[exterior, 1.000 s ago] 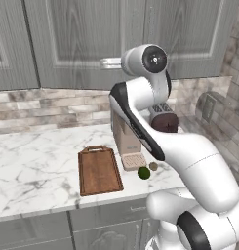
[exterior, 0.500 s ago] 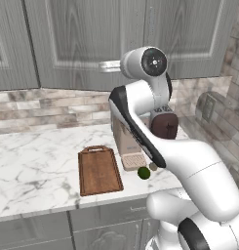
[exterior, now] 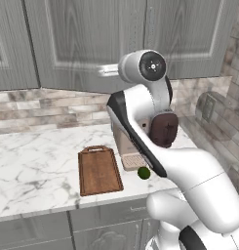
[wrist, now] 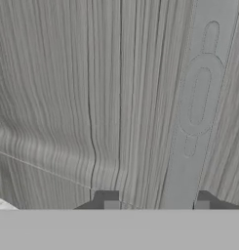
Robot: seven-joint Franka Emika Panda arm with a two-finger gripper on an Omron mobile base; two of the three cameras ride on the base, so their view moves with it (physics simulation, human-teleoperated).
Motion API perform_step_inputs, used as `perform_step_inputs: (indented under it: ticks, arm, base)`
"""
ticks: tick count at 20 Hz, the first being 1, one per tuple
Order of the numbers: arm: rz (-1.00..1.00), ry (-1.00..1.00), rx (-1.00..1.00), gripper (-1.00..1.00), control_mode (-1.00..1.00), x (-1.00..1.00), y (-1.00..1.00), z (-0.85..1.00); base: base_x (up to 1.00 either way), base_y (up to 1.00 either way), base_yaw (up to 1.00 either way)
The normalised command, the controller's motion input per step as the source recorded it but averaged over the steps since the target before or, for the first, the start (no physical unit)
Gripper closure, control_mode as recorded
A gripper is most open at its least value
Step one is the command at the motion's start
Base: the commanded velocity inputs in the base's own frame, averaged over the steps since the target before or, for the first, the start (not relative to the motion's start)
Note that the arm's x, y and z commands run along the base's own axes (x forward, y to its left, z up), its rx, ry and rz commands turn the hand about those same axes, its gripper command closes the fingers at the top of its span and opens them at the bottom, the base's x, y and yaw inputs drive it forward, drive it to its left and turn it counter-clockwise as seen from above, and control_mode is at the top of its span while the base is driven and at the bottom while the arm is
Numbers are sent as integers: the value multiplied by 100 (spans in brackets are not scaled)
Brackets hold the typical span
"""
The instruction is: Open the cabinet. Place the bowl and condiment on the counter. Then place the lime and garlic on the cutting board.
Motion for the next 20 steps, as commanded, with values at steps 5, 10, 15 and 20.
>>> perform_step_inputs:
  ticks: [5,10,15,20]
  arm:
    - [0,1,-5,100,-100,-32,100,0]
    - [0,2,-6,100,-100,-31,100,0]
    - [0,3,-6,100,-100,-28,100,0]
    - [0,4,-7,100,-100,-26,100,0]
  base:
    - [0,0,0]
    - [0,0,0]
    - [0,0,0]
    - [0,0,0]
